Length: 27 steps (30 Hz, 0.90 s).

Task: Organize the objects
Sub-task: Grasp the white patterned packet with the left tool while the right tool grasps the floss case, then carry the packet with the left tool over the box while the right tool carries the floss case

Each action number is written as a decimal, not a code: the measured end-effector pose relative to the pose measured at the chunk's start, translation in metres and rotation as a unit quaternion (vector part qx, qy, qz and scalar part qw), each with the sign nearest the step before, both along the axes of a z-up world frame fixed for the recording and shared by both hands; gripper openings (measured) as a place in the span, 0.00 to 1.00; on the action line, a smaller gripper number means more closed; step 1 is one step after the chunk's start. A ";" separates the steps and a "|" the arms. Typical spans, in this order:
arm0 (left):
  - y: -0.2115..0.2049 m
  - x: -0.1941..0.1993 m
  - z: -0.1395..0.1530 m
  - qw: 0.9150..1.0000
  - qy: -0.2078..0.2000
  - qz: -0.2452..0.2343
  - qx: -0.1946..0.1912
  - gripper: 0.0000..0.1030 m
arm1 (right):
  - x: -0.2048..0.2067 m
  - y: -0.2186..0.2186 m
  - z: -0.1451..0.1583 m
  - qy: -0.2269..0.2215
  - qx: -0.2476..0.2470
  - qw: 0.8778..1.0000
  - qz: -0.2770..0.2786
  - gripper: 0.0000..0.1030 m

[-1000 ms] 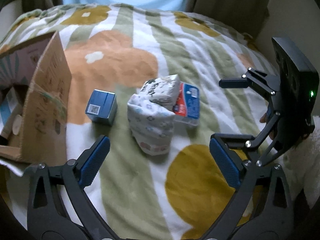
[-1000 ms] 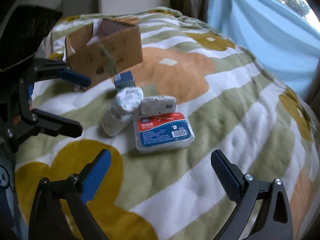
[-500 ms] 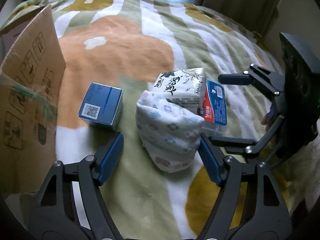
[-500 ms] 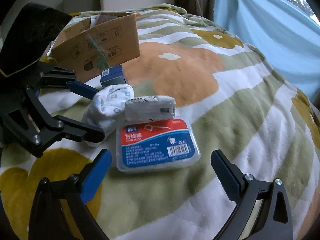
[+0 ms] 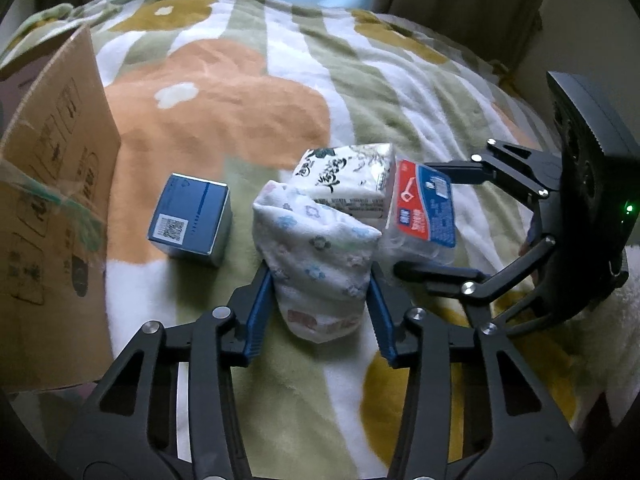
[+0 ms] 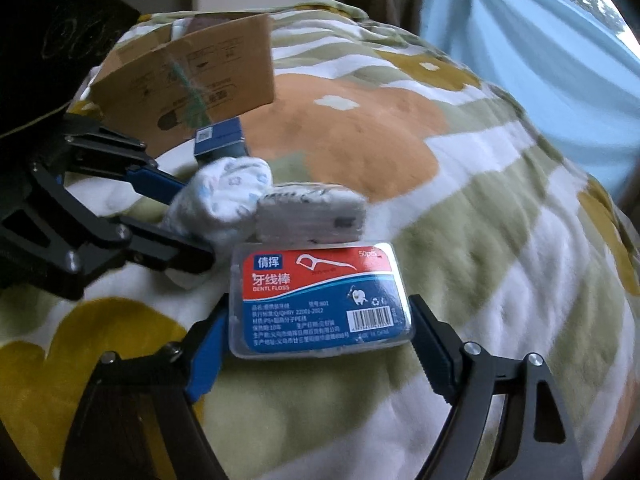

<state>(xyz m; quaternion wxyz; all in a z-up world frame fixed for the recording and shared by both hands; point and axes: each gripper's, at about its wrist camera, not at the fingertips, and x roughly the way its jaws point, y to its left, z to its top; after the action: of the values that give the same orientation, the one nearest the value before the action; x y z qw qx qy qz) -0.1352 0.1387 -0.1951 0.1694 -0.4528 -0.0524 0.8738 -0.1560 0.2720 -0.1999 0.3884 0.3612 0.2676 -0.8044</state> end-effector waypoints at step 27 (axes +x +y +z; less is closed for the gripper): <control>-0.056 0.062 0.154 0.992 0.122 -0.045 -0.007 0.39 | 0.064 -0.005 0.139 0.011 -0.063 0.983 -0.173 0.77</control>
<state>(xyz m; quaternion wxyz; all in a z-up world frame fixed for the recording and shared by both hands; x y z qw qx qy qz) -0.0733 0.0830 -0.0414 0.2107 -0.3459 -0.0052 0.9143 -0.0922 0.2673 -0.0608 0.2623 0.3676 0.1539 -0.8788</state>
